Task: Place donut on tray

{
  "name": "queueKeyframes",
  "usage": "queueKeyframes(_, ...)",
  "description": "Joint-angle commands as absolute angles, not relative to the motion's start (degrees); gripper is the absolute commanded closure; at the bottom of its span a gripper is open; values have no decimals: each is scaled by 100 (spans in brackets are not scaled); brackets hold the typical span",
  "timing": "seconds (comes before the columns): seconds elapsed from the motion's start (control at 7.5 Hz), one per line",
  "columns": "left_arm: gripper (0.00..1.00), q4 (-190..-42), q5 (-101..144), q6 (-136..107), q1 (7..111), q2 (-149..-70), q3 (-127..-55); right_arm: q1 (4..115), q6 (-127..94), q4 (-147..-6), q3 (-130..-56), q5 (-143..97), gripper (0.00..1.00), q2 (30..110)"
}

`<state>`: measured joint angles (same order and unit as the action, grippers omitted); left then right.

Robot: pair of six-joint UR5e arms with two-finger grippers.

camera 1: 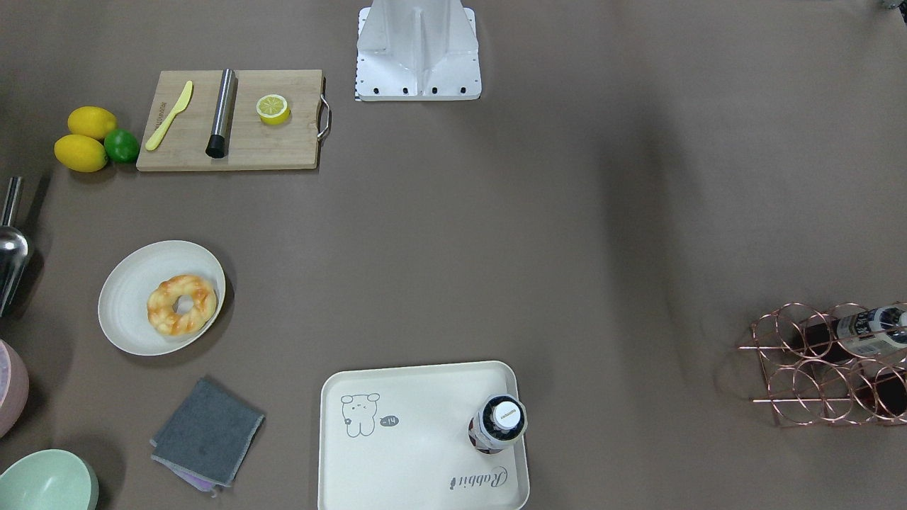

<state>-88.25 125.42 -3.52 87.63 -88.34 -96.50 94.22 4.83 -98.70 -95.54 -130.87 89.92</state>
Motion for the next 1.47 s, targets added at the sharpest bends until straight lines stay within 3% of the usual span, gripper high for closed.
queueKeyframes(0.0,2,-8824,12525,-352,8763,-8833,-9642,9422,492,-9861,-9571,-13096,0,8991)
queueKeyframes(0.8,2,-8824,12542,-352,8763,-8833,-9642,9413,388,-9844,-9633,-13122,0,9035)
queueKeyframes(1.33,2,-8824,12542,-352,8763,-8816,-9650,8660,-1157,-9826,-10282,-13333,0,9079)
